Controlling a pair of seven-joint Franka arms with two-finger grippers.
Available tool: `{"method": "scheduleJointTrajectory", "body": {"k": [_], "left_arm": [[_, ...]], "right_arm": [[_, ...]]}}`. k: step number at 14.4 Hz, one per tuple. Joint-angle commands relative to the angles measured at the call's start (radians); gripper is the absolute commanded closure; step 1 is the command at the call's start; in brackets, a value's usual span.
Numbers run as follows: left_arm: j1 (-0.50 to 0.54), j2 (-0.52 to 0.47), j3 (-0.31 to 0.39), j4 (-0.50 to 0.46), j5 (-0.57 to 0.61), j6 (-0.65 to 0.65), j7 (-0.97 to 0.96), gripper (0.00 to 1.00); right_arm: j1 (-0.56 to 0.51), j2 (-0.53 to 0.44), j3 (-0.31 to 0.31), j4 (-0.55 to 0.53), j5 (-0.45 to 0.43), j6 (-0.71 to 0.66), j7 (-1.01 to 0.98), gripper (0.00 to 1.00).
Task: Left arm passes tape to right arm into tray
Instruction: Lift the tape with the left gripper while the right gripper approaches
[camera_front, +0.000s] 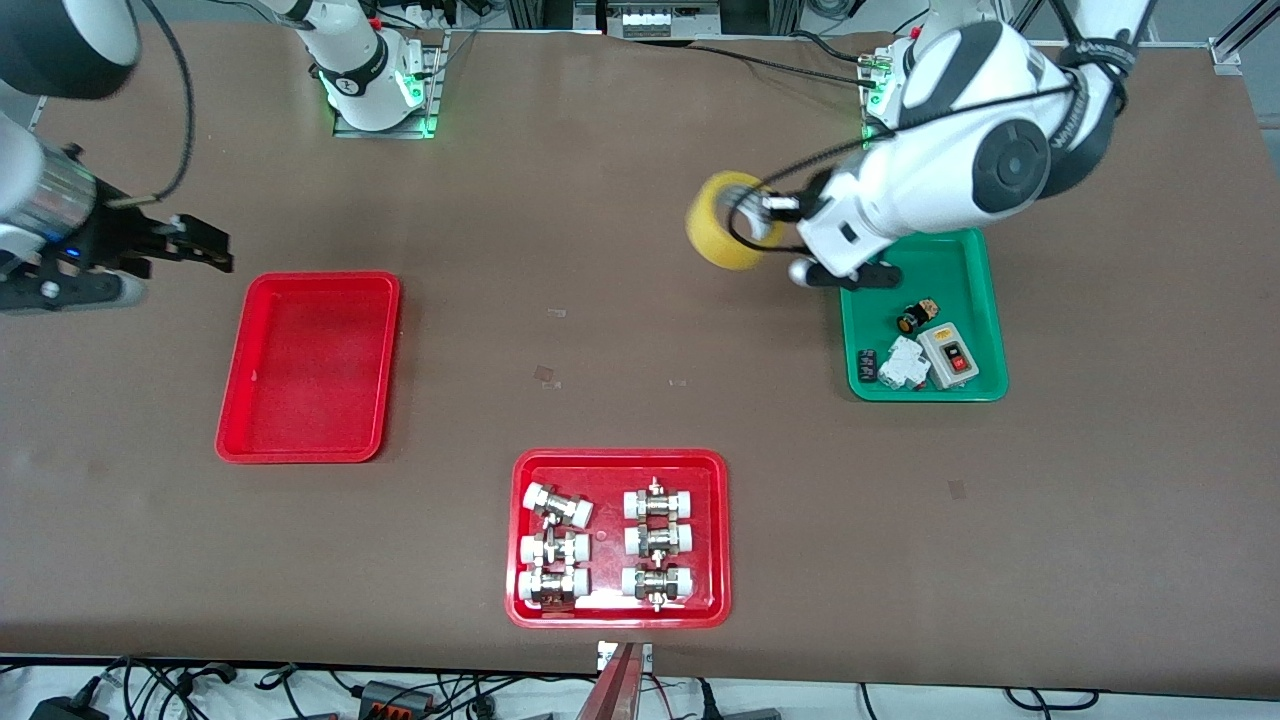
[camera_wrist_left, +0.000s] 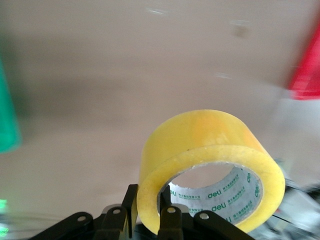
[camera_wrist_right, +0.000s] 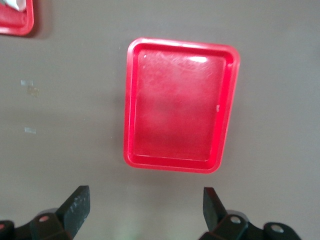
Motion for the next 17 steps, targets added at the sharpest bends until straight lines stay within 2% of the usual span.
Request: {"method": "scheduleJointTrajectory", "body": {"k": [1, 4, 5, 7, 9, 11, 13, 17], "left_arm": [[-0.064, 0.083, -0.023, 0.117, -0.081, 0.07, -0.119, 1.0], [-0.095, 0.121, -0.023, 0.118, -0.231, 0.215, -0.069, 1.0], [-0.101, 0.135, -0.023, 0.12, -0.243, 0.242, -0.059, 1.0], [-0.098, 0.151, -0.02, 0.165, -0.342, 0.252, -0.064, 1.0], [-0.09, 0.166, -0.018, 0.179, -0.371, 0.252, -0.065, 1.0], [-0.09, 0.169, -0.017, 0.181, -0.363, 0.252, -0.097, 1.0], [-0.09, 0.164, -0.017, 0.181, -0.354, 0.25, -0.105, 1.0], [-0.086, 0.16, -0.015, 0.181, -0.354, 0.249, -0.107, 1.0]], "right_arm": [[0.011, 0.027, 0.016, 0.018, 0.043, -0.084, -0.061, 0.0], [0.037, 0.036, 0.028, 0.063, 0.228, -0.105, -0.055, 0.0], [0.057, 0.053, 0.03, 0.067, 0.301, -0.091, -0.058, 0.0], [0.093, 0.06, 0.031, 0.077, 0.391, -0.083, -0.055, 0.0], [0.149, 0.073, 0.03, 0.102, 0.53, -0.035, -0.024, 0.0], [0.17, 0.1, 0.031, 0.104, 0.705, -0.01, 0.014, 0.0], [0.198, 0.106, 0.03, 0.142, 0.767, 0.009, 0.087, 0.0], [0.271, 0.108, 0.031, 0.219, 0.787, 0.042, 0.247, 0.0]]}}
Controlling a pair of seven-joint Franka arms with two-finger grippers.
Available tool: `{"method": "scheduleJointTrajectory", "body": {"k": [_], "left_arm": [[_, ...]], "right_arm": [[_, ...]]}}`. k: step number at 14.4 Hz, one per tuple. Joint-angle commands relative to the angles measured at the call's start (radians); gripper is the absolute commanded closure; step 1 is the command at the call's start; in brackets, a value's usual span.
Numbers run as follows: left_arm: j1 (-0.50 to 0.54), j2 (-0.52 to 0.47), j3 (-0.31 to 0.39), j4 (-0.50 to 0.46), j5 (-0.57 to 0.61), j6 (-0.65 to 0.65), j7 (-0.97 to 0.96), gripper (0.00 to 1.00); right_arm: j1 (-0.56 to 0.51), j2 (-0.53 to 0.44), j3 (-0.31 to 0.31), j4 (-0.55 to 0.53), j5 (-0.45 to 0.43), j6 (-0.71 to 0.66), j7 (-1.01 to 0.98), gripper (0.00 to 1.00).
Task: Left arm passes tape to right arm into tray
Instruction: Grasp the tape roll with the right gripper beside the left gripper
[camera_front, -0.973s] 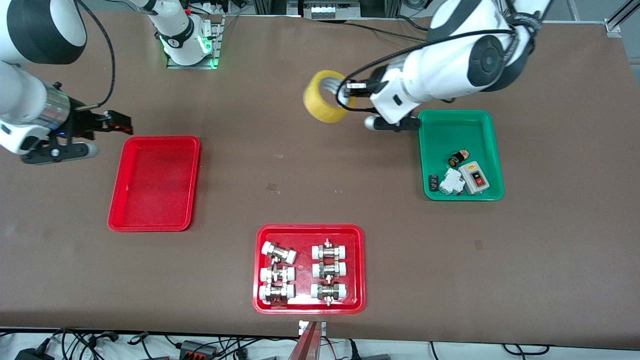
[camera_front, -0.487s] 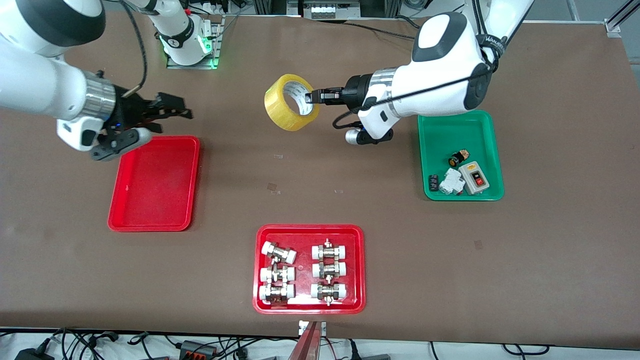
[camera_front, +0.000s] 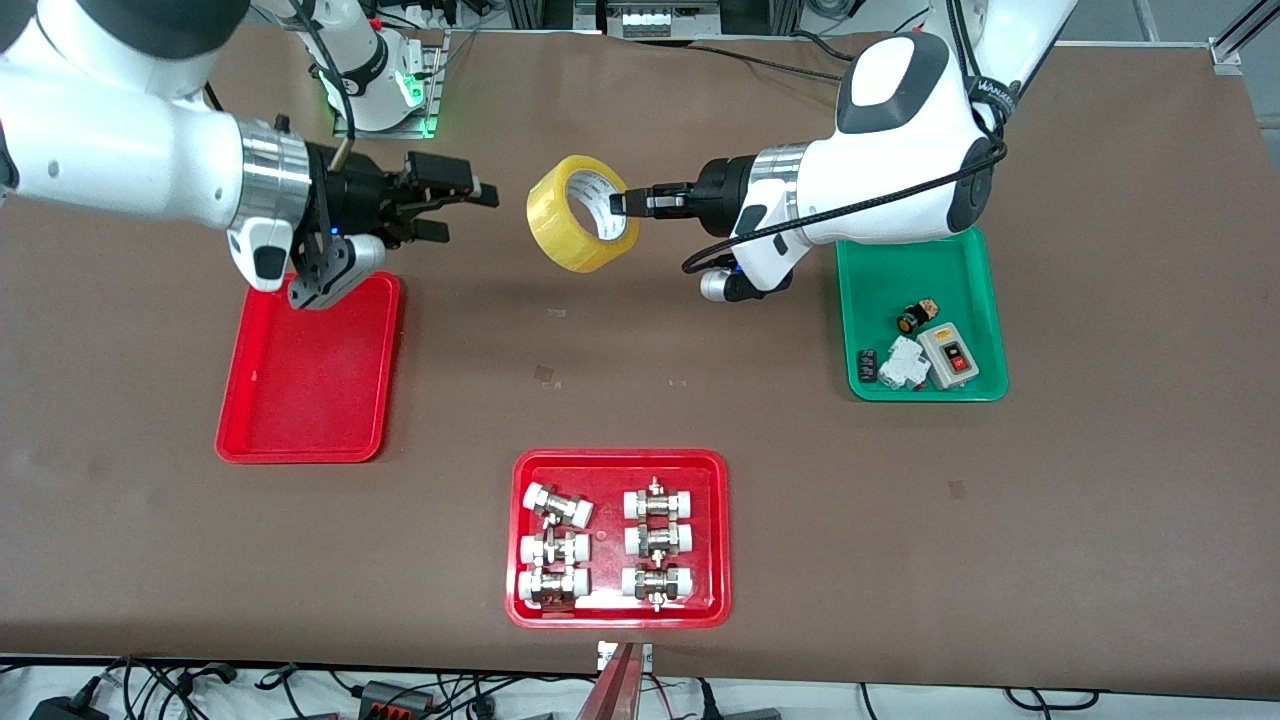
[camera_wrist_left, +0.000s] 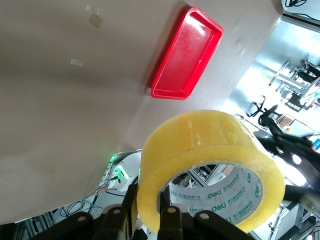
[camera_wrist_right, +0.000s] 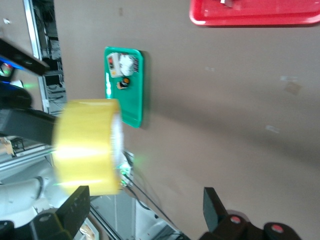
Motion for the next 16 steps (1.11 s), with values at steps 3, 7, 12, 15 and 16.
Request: {"method": "scheduleJointTrajectory", "body": {"k": [3, 7, 12, 15, 16], "left_arm": [[0.017, 0.004, -0.002, 0.029, -0.022, -0.019, -0.015, 1.0], [0.017, 0.004, -0.003, 0.029, -0.02, -0.019, -0.013, 1.0], [0.017, 0.004, -0.003, 0.029, -0.02, -0.019, -0.013, 1.0], [0.019, 0.004, -0.003, 0.029, -0.02, -0.02, -0.013, 1.0], [0.019, 0.004, -0.003, 0.029, -0.02, -0.02, -0.011, 1.0]], "right_arm": [[0.088, 0.012, -0.008, 0.04, 0.019, 0.093, 0.109, 0.0], [0.111, 0.05, -0.008, 0.04, 0.021, 0.152, 0.111, 0.0], [0.117, 0.058, -0.007, 0.04, 0.024, 0.176, 0.111, 0.0], [0.128, 0.06, -0.007, 0.04, 0.024, 0.195, 0.113, 0.0], [0.13, 0.06, -0.007, 0.04, 0.024, 0.195, 0.113, 0.0]]}}
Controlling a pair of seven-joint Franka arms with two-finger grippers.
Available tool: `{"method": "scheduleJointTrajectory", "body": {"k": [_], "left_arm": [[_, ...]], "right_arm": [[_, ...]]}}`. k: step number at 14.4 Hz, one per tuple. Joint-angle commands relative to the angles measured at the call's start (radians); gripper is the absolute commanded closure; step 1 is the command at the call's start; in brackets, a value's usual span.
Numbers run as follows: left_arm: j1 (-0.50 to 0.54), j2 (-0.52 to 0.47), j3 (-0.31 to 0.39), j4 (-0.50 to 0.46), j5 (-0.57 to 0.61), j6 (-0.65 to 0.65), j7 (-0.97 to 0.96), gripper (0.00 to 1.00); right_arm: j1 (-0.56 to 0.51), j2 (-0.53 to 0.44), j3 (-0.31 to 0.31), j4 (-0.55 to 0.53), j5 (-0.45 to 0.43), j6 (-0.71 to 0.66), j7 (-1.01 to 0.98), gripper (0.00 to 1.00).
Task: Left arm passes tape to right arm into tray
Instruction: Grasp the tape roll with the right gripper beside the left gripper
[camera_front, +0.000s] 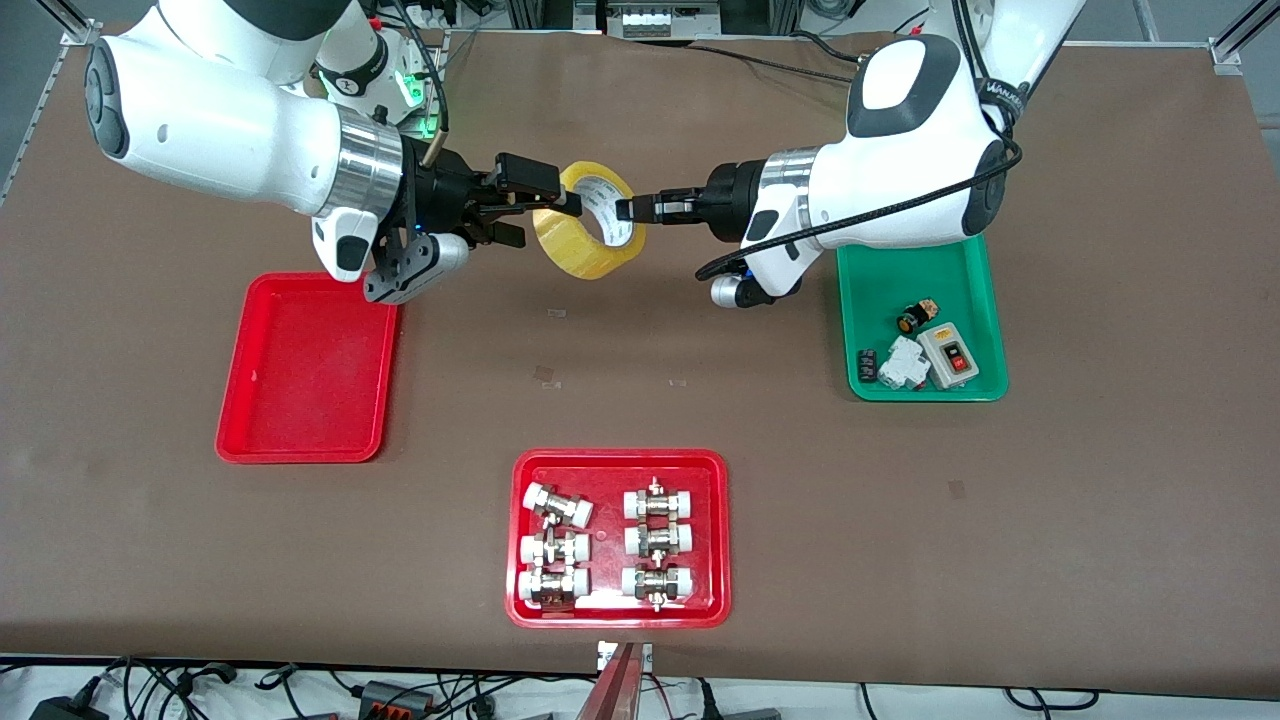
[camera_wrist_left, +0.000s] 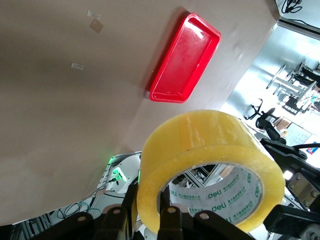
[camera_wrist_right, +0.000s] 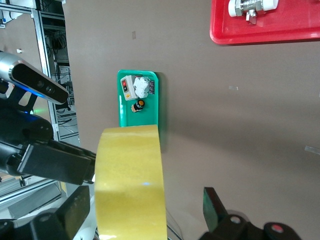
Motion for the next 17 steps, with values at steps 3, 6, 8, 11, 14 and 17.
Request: {"method": "scheduleJointTrajectory", "body": {"k": [3, 6, 8, 11, 14, 17], "left_arm": [[0.004, 0.004, -0.002, 0.026, -0.02, -0.018, -0.008, 1.0], [0.004, 0.004, -0.004, 0.026, -0.02, -0.018, -0.008, 1.0], [0.004, 0.004, -0.002, 0.026, -0.02, -0.018, -0.009, 1.0], [0.004, 0.004, -0.004, 0.026, -0.02, -0.018, -0.008, 1.0], [0.004, 0.004, -0.002, 0.026, -0.018, -0.02, -0.008, 1.0], [0.004, 0.004, -0.002, 0.026, -0.018, -0.02, -0.009, 0.99]], "right_arm": [[0.015, 0.004, -0.007, 0.012, 0.017, 0.01, 0.013, 0.0], [0.012, 0.004, 0.007, 0.012, 0.054, 0.009, 0.013, 0.21], [0.012, 0.004, 0.007, 0.012, 0.06, 0.009, 0.016, 0.49], [0.012, 0.004, 0.007, 0.012, 0.06, 0.003, 0.019, 0.59], [0.012, 0.004, 0.007, 0.012, 0.058, 0.004, 0.007, 0.69], [0.01, 0.004, 0.007, 0.012, 0.058, 0.002, 0.008, 0.69]]}}
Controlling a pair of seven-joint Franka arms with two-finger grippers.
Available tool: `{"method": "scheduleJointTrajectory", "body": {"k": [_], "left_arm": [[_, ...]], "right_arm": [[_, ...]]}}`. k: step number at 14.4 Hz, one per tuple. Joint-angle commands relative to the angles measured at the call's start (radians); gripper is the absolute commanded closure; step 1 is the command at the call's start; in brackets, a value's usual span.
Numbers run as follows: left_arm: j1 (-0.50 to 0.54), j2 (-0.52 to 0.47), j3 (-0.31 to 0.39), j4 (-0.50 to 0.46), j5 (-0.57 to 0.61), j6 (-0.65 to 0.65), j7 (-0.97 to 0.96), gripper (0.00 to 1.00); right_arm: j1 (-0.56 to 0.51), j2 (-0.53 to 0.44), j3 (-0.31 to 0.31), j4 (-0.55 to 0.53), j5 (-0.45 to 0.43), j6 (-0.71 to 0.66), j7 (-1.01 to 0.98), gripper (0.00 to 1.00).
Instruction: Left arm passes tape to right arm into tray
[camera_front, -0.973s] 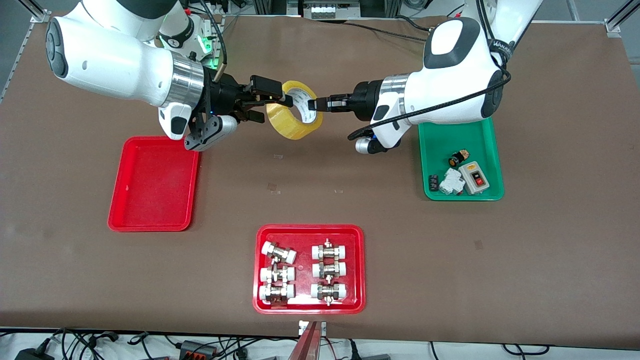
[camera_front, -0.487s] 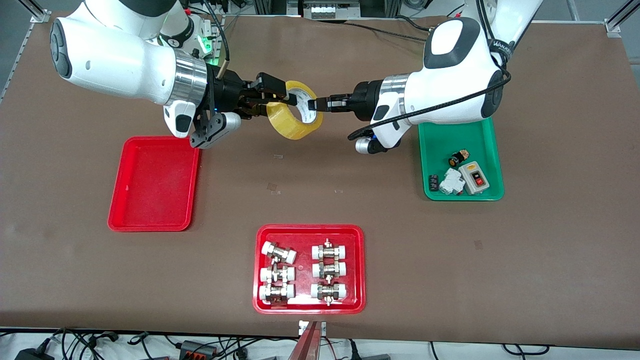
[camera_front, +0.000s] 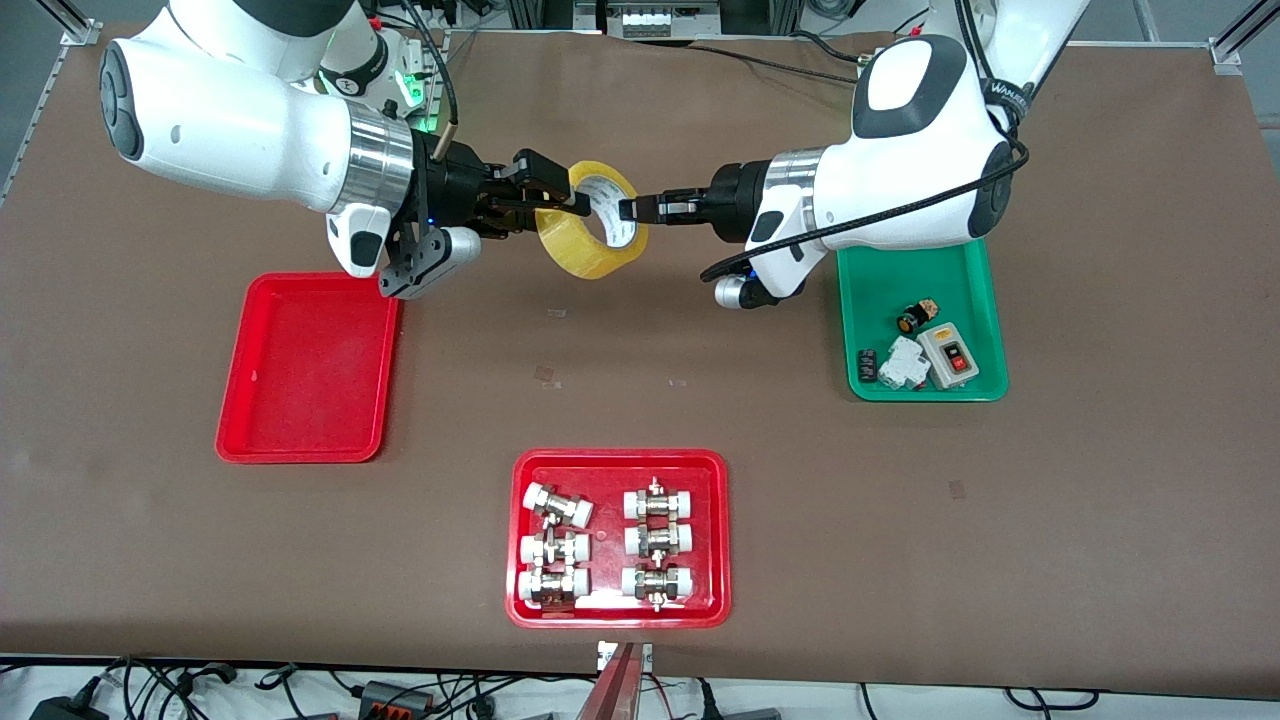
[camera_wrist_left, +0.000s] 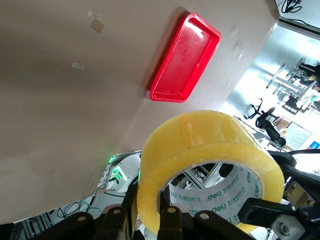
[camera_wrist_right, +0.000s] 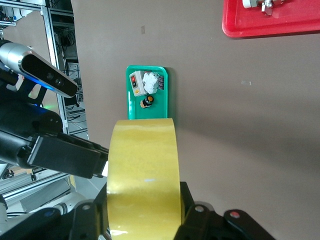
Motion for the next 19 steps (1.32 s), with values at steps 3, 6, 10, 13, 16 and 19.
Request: {"method": "scheduleJointTrajectory", "body": {"k": [3, 6, 10, 13, 16, 19], "left_arm": [[0.007, 0.001, -0.001, 0.022, -0.012, -0.049, -0.011, 0.0], [0.034, -0.007, -0.001, 0.022, -0.012, -0.086, -0.009, 0.0], [0.158, -0.023, -0.005, 0.026, 0.019, -0.229, 0.0, 0.0], [0.205, -0.024, 0.001, 0.118, 0.193, -0.432, 0.012, 0.0], [0.326, -0.043, 0.001, 0.132, 0.272, -0.562, 0.195, 0.0], [0.482, -0.051, -0.01, 0.145, 0.419, -0.651, 0.456, 0.0]], "right_arm": [[0.001, 0.003, 0.007, 0.013, 0.018, 0.003, 0.006, 0.69], [0.001, 0.012, 0.007, 0.01, 0.018, 0.003, 0.003, 0.69], [-0.025, 0.073, -0.006, 0.009, 0.011, 0.009, 0.0, 0.68], [-0.138, 0.133, -0.006, 0.001, 0.001, -0.003, -0.002, 0.68], [-0.314, 0.184, -0.006, -0.028, -0.022, -0.034, -0.002, 0.68], [-0.506, 0.285, -0.006, -0.028, -0.031, -0.148, -0.09, 0.68]]}}
